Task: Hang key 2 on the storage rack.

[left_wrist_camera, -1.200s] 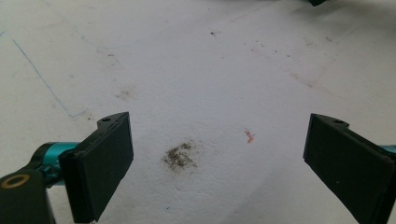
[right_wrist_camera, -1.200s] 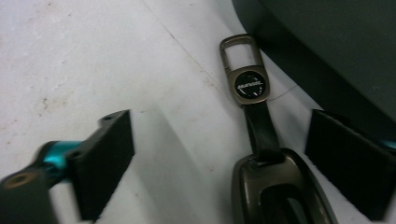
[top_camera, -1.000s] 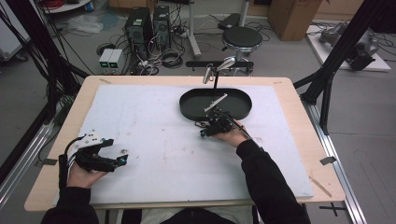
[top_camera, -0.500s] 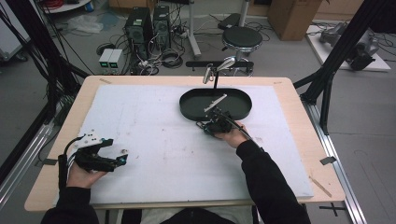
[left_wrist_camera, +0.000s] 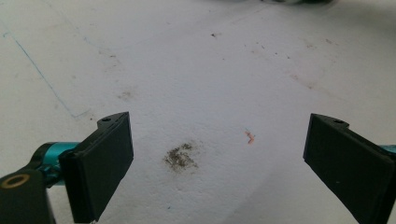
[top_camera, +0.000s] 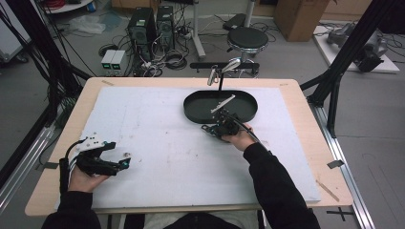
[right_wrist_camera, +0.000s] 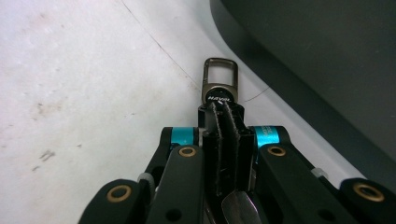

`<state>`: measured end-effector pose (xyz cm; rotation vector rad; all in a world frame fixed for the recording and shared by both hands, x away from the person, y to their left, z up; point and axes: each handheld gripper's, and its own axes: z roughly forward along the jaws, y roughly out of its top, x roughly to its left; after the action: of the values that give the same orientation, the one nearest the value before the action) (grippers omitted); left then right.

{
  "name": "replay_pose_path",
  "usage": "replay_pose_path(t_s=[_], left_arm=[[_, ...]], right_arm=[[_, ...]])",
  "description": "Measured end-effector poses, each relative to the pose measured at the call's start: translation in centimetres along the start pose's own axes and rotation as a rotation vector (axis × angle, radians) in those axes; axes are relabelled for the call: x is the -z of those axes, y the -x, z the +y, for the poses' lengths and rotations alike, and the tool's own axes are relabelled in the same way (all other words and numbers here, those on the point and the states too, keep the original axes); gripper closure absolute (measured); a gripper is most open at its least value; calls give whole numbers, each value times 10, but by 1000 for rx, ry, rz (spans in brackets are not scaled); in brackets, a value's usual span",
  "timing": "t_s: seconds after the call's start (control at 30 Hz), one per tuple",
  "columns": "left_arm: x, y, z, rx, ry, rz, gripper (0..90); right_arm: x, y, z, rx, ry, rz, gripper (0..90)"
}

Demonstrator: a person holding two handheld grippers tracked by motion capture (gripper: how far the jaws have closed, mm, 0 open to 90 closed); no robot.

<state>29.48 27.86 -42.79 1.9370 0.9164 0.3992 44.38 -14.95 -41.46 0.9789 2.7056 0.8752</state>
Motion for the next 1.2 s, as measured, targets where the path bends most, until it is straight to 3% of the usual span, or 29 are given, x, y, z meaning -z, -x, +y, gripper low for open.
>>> replay_pose_path(t_s=[0.5, 0.77, 1.2], left_arm=[[0, 0, 0, -2, -2, -3, 88], [-1, 0, 0, -2, -3, -3, 88], [0, 0, 0, 1, -2, -3, 88]], right_arm=[[39, 14, -3, -51, 117, 52, 868], [56, 21, -1, -105, 191, 77, 868], [80, 24, 18, -109, 288, 82, 866]])
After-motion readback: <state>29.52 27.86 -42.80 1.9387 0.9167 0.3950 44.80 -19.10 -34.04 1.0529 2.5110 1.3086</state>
